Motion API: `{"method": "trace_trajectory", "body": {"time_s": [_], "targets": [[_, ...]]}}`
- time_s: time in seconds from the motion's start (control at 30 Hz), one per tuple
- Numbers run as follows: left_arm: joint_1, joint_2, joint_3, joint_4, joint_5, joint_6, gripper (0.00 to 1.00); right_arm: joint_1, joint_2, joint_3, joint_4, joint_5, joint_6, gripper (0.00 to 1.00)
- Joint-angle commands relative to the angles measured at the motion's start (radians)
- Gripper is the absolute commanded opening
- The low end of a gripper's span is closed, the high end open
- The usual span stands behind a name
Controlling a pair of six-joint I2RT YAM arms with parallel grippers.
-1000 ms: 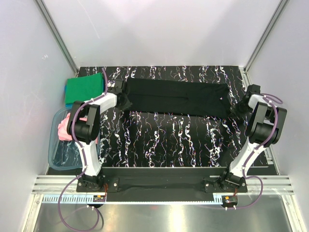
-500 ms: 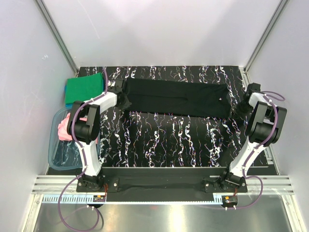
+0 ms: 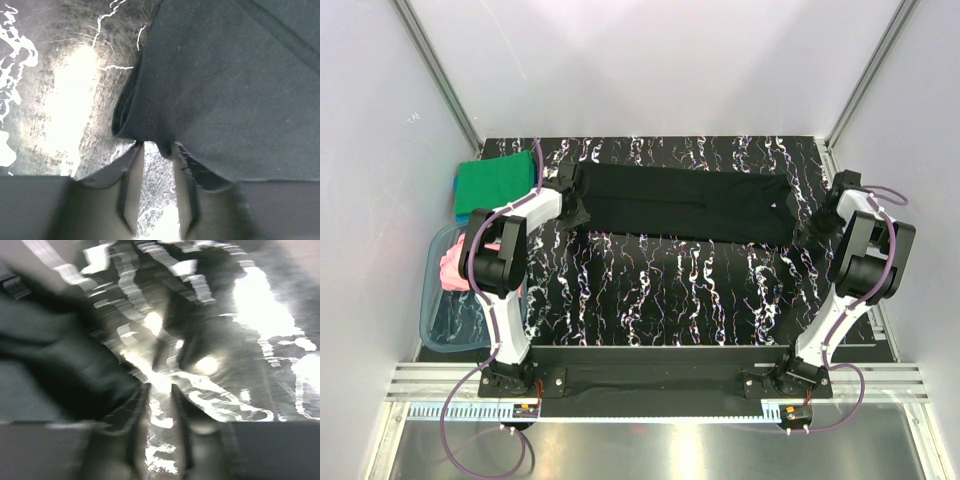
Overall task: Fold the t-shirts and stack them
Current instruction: Fold the tshirt
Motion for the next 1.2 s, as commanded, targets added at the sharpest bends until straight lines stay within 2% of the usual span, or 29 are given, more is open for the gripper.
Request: {"method": "trace_trajectory", "body": {"time_s": [0.0, 0.03, 0.2, 0.23, 0.3, 0.37, 0.5, 0.67, 0.77, 0.93, 1.17], "targets": [[0.006, -0.055, 0.069, -0.025, -0.012, 0.011, 0.38, 0.032, -0.086, 0.076, 0.049, -0.163, -0.081, 0.33], [0.006, -0.064, 0.076, -0.03, 0.007, 0.017, 0.4, 0.041, -0.083, 0.112, 0.062, -0.205, -0.126, 0.39], [0.001, -0.107, 0.111, 0.041, 0.185, 0.072, 0.42, 0.08, -0.016, 0.194, 0.184, -0.455, -0.209, 0.45], [-0.003, -0.109, 0.112, 0.094, 0.299, 0.079, 0.44, 0.081, 0.004, 0.237, 0.19, -0.475, -0.233, 0.45], [-0.016, -0.1, 0.134, 0.186, 0.471, 0.094, 0.46, 0.09, 0.076, 0.296, 0.162, -0.501, -0.27, 0.47], [-0.029, -0.057, 0.17, 0.208, 0.541, 0.094, 0.47, 0.09, 0.128, 0.393, 0.117, -0.509, -0.313, 0.47], [-0.049, 0.01, 0.185, 0.381, 0.737, 0.027, 0.47, 0.09, 0.275, 0.554, 0.057, -0.596, -0.373, 0.47], [-0.077, 0.089, 0.236, 0.467, 0.779, 0.004, 0.47, 0.093, 0.406, 0.657, -0.008, -0.731, -0.436, 0.47], [-0.108, 0.159, 0.319, 0.477, 0.779, 0.002, 0.47, 0.098, 0.447, 0.692, -0.026, -0.731, -0.47, 0.52], [-0.163, 0.25, 0.381, 0.535, 0.716, -0.042, 0.47, 0.101, 0.484, 0.731, -0.046, -0.759, -0.493, 0.53], [-0.256, 0.334, 0.444, 0.628, 0.626, -0.074, 0.52, 0.113, 0.458, 0.664, 0.026, -0.793, -0.493, 0.38]]}}
